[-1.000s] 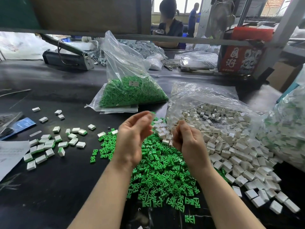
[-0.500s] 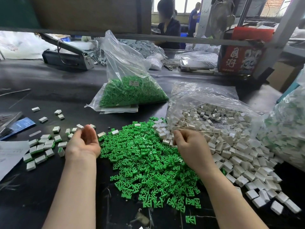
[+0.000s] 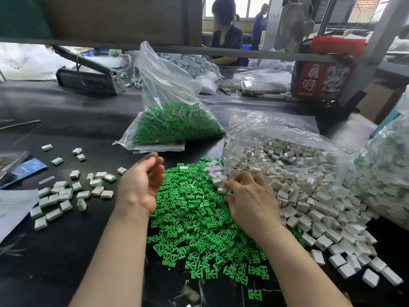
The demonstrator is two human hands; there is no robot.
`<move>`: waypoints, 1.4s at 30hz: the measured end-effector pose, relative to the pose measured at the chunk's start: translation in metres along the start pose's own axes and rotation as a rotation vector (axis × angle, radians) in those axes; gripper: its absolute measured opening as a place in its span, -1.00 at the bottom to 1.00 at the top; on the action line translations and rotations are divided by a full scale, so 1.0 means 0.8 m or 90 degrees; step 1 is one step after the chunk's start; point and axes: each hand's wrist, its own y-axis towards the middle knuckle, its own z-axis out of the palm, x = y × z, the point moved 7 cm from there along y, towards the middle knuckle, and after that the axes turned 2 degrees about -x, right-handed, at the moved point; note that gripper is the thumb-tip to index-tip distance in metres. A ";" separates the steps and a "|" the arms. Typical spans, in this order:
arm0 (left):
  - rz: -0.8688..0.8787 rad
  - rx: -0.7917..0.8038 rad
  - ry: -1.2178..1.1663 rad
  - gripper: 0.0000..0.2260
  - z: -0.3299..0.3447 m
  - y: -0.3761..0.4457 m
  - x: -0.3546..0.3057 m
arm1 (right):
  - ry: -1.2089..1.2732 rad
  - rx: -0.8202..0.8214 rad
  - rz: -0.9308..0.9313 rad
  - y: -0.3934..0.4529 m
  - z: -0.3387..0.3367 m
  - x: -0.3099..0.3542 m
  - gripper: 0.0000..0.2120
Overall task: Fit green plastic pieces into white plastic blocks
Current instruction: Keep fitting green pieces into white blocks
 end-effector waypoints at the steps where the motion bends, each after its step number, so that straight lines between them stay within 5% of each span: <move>1: 0.017 0.027 0.080 -0.87 0.012 -0.006 0.006 | 0.001 -0.002 0.002 0.000 0.000 -0.001 -0.68; 10: 0.291 0.238 0.676 -0.90 0.083 -0.050 0.049 | 0.008 0.003 0.009 0.001 0.002 0.006 -0.72; 13: 0.308 0.246 0.732 -0.91 0.088 -0.054 0.055 | 0.022 -0.012 0.016 0.001 0.000 0.006 -0.76; 20: 0.198 0.335 0.516 -0.97 0.094 -0.061 0.060 | 0.232 -0.106 -0.047 0.000 -0.024 0.017 -0.85; 24: 0.144 0.279 0.389 -0.98 0.079 -0.050 0.045 | 0.438 -0.121 -0.018 -0.001 -0.032 0.015 -0.79; 30: 0.011 0.266 0.114 -0.85 0.074 -0.044 0.038 | 0.215 0.179 -0.065 -0.009 0.011 0.035 -0.66; 37: 0.003 0.374 -0.016 -0.83 0.087 -0.055 0.033 | 0.209 0.092 -0.055 -0.005 -0.002 0.030 -0.81; 42: 0.012 0.386 -0.022 -0.83 0.088 -0.056 0.030 | 0.478 0.018 0.033 -0.003 -0.013 0.014 -0.85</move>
